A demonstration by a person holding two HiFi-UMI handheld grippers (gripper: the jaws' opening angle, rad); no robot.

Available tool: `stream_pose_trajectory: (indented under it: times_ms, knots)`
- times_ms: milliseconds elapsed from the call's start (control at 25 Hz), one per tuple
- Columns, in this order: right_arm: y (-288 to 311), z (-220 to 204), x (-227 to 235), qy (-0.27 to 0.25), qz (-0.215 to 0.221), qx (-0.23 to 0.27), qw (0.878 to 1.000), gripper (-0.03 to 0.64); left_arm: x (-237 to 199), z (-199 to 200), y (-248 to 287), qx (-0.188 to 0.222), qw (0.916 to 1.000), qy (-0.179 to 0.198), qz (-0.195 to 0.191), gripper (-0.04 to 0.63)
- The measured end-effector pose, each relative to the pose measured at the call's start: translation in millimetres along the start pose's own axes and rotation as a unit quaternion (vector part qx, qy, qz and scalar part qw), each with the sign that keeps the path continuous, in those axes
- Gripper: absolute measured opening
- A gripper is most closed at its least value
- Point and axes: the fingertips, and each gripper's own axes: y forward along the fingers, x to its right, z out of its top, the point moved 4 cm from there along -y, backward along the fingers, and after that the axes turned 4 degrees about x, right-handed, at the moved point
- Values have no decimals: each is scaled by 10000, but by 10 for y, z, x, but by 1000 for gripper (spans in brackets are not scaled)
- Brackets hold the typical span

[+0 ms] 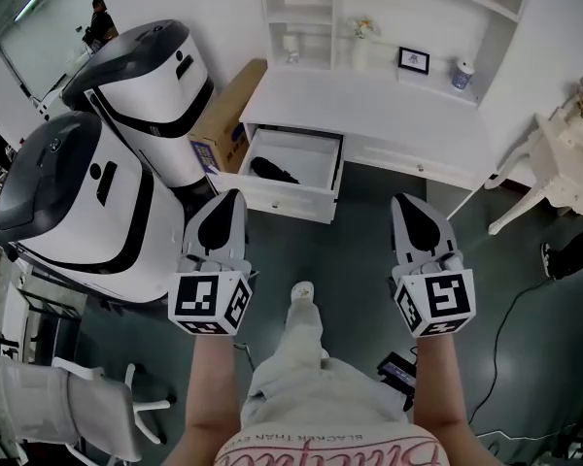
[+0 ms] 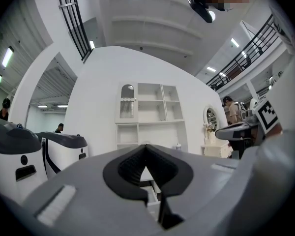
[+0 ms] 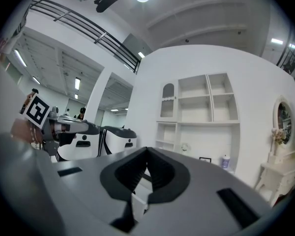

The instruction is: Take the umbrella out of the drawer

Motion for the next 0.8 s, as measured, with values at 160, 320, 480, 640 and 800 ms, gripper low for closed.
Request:
stream_pose_trajectory:
  times_ms: [160, 320, 480, 640, 800]
  knots:
    - [190, -83, 94, -10, -31, -53, 10000, 8, -78, -81, 233, -26, 10000, -18, -28, 8]
    - [426, -156, 212, -22, -81, -87, 9999, 8, -187, -169, 522, -7, 10000, -80, -32, 8]
    - [700, -231, 328, -56, -109, -133, 9998, 8, -312, -280, 841, -13, 9999, -170, 9, 8]
    - [1024, -301, 459, -106, -111, -180, 9997, 8, -475, -395, 1204, -57, 9997, -235, 45, 8]
    - [1415, -379, 612, -122, -131, -226, 9996, 8, -647, -493, 1587, -69, 9996, -251, 85, 8]
